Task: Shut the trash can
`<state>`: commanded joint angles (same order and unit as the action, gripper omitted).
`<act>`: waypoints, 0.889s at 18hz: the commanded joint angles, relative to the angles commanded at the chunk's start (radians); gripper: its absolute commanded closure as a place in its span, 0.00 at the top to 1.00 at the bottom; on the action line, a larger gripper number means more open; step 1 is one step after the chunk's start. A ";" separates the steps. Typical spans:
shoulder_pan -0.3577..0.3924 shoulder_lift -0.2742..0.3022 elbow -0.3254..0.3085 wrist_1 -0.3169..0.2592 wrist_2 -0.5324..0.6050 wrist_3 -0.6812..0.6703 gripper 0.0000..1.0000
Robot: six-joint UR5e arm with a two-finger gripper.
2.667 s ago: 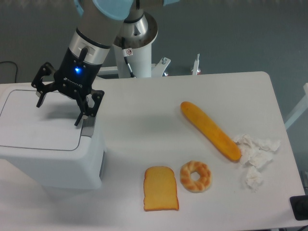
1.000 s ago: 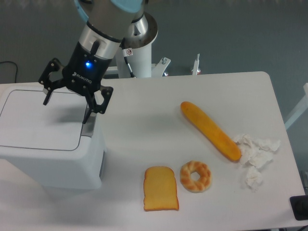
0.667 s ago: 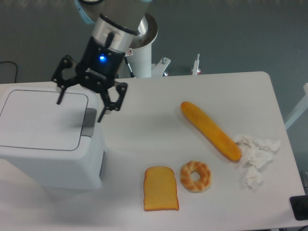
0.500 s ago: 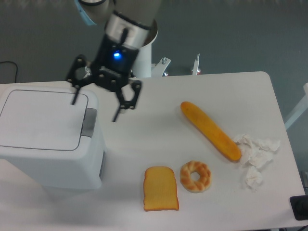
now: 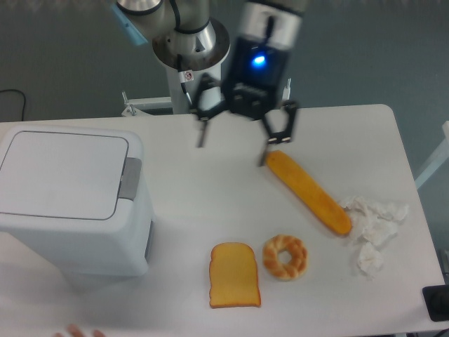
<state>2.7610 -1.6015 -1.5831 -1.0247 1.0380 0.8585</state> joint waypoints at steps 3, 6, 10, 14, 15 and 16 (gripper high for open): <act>0.038 0.015 -0.003 -0.029 0.127 0.169 1.00; 0.074 0.038 -0.026 -0.086 0.229 0.403 1.00; 0.115 0.064 -0.044 -0.121 0.273 0.530 1.00; 0.129 0.097 -0.072 -0.163 0.364 0.716 1.00; 0.129 0.103 -0.080 -0.163 0.369 0.724 1.00; 0.126 0.107 -0.081 -0.164 0.369 0.725 1.00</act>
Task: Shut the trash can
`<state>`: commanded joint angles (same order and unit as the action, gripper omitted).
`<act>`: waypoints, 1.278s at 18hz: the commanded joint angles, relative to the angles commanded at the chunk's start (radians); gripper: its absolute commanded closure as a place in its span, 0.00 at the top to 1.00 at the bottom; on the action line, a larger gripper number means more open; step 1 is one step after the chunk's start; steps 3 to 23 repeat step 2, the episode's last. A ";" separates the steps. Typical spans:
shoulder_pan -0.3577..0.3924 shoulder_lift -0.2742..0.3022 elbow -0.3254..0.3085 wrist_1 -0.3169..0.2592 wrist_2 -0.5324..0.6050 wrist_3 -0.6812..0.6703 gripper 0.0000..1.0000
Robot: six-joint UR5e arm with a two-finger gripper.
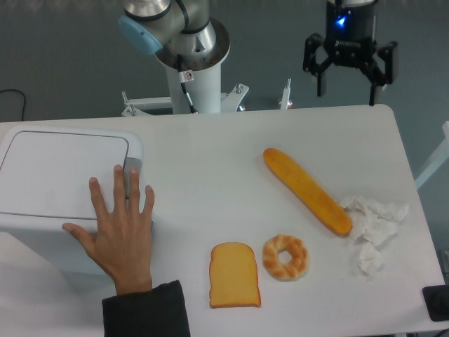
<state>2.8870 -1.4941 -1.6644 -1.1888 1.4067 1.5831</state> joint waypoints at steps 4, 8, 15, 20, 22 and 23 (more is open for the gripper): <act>-0.005 0.006 -0.011 0.000 -0.002 0.000 1.00; -0.005 0.006 -0.011 0.000 -0.002 0.000 1.00; -0.005 0.006 -0.011 0.000 -0.002 0.000 1.00; -0.005 0.006 -0.011 0.000 -0.002 0.000 1.00; -0.005 0.006 -0.011 0.000 -0.002 0.000 1.00; -0.005 0.006 -0.011 0.000 -0.002 0.000 1.00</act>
